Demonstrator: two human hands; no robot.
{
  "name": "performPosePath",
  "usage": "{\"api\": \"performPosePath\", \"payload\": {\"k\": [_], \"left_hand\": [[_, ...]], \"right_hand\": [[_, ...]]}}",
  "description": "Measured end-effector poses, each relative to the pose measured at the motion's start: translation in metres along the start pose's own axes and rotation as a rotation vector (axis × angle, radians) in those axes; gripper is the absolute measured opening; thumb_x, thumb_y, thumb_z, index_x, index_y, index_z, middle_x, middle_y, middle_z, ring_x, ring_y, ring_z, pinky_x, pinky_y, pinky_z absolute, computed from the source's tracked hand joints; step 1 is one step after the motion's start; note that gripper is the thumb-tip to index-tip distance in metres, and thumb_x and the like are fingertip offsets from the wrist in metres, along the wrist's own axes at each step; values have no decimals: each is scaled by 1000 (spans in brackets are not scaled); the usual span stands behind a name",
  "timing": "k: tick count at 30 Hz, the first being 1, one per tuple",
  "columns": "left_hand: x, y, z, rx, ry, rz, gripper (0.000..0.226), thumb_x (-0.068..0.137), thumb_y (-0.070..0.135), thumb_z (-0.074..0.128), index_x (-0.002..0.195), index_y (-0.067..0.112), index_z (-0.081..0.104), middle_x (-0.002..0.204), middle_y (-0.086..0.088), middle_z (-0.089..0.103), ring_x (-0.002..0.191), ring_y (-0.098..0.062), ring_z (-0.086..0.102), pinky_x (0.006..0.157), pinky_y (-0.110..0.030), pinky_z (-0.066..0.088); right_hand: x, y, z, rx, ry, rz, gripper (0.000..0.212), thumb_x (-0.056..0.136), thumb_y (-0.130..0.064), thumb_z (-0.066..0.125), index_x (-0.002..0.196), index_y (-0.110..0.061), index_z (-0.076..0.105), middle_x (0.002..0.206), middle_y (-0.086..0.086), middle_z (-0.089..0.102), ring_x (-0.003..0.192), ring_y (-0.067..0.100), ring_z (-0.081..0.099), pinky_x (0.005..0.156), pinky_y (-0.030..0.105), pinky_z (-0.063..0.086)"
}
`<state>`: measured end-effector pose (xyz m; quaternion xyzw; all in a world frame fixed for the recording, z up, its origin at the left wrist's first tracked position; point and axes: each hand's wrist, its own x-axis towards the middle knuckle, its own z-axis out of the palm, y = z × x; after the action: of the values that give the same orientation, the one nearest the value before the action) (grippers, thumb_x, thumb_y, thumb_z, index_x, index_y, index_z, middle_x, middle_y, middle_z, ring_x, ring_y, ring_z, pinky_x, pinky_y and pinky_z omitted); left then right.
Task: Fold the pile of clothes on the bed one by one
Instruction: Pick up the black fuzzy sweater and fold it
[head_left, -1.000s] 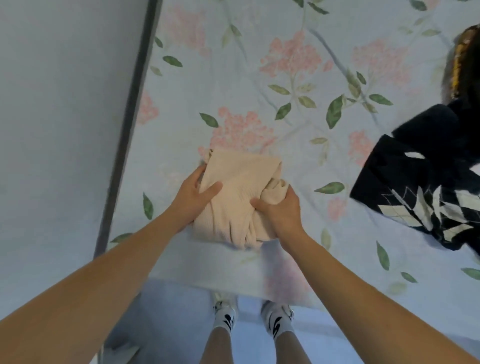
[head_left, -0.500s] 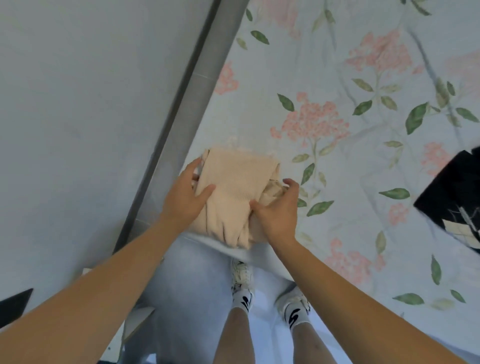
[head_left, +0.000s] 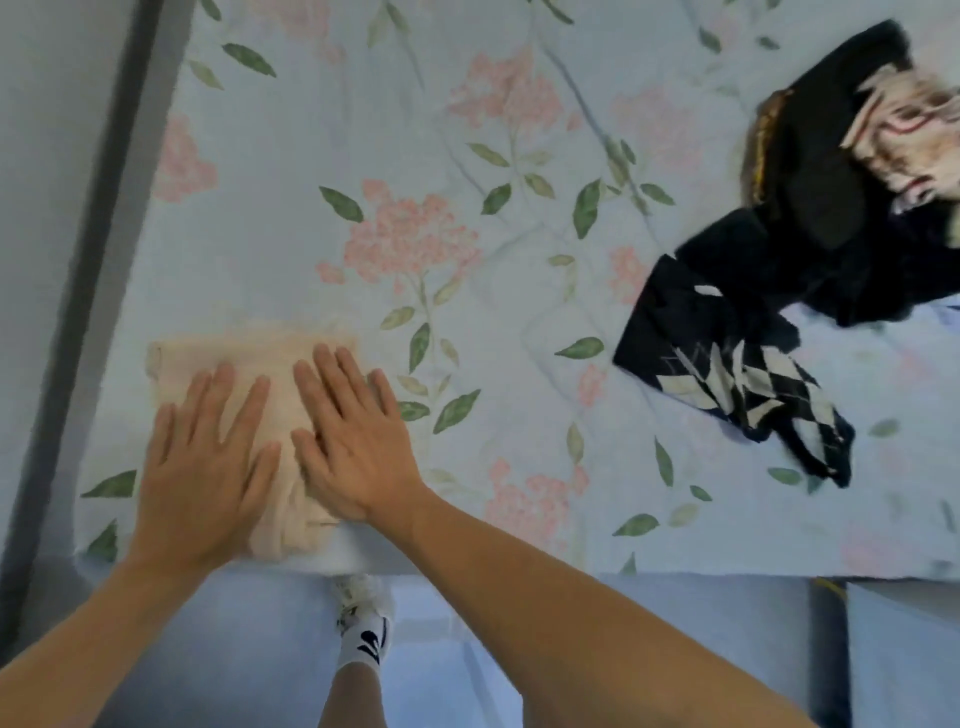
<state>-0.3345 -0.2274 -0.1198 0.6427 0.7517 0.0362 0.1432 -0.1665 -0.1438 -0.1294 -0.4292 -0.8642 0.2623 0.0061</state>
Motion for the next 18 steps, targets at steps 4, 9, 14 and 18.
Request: {"api": "performPosePath", "payload": {"k": [4, 9, 14, 18], "left_hand": [[32, 56, -12, -64, -17, 106, 68, 101, 42, 32, 160, 9, 33, 169, -16, 24, 156, -37, 24, 121, -59, 21], [92, 161, -1, -144, -117, 231, 69, 103, 48, 31, 162, 13, 29, 168, -10, 29, 156, -30, 24, 123, -56, 27], [141, 293, 32, -236, -193, 271, 69, 103, 50, 32, 164, 19, 25, 168, -5, 29, 155, -27, 26, 124, -48, 30], [178, 404, 53, -327, -201, 283, 66, 106, 41, 45, 164, 20, 22, 168, -4, 27, 154, -25, 26, 120, -45, 34]], "right_hand": [[-24, 42, -36, 161, 78, 92, 62, 110, -34, 40, 166, -20, 18, 175, 1, 9, 161, 16, -3, 130, 45, 0], [-60, 152, -81, 164, 182, 252, 60, 107, -32, 41, 163, -13, 28, 173, 6, 20, 161, 23, 10, 128, 50, 15], [-106, 285, -156, 4, 332, 350, 62, 96, -18, 57, 155, -9, 41, 167, 14, 31, 156, 34, 23, 126, 54, 21], [-139, 392, -213, -101, 396, 526, 66, 93, -18, 62, 154, -6, 39, 164, 20, 33, 153, 38, 28, 125, 53, 28]]}}
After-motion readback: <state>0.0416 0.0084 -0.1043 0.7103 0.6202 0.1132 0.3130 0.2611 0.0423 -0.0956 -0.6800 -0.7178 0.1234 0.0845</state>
